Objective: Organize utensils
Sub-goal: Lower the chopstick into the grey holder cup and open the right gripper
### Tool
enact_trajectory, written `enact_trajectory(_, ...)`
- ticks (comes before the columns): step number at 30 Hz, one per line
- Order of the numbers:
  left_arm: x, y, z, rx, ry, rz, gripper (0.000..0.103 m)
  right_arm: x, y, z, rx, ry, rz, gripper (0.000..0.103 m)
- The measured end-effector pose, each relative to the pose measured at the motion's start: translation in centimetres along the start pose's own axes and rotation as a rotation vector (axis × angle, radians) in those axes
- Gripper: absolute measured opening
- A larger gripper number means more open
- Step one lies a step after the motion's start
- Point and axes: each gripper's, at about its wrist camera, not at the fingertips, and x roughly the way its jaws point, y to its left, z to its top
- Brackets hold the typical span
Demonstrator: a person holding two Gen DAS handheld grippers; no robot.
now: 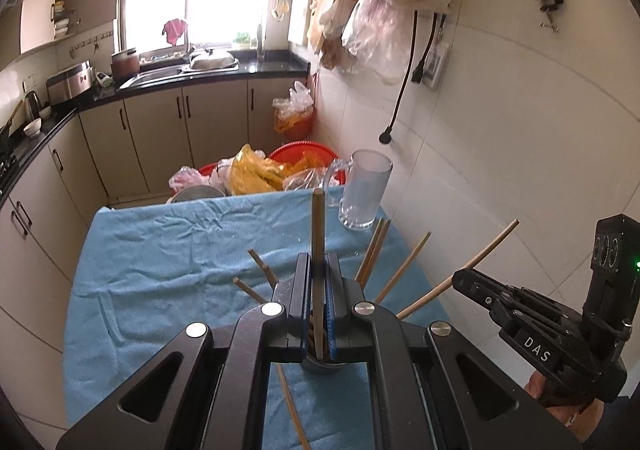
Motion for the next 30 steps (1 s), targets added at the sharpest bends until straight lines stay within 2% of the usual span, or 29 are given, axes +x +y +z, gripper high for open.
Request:
enact_trajectory(15, 3.5, 0.3, -1.7, 0.012, 0.068, 0.045, 0.006, 4.7, -1.6, -0.8, 0.022, 0.094, -0.017, 0.007)
enact_trajectory(30, 3.8, 0.9, -1.8, 0.011, 0.075, 0.055, 0.006, 4.3, -1.0, 0.2, 0.011, 0.071, -0.004, 0.008)
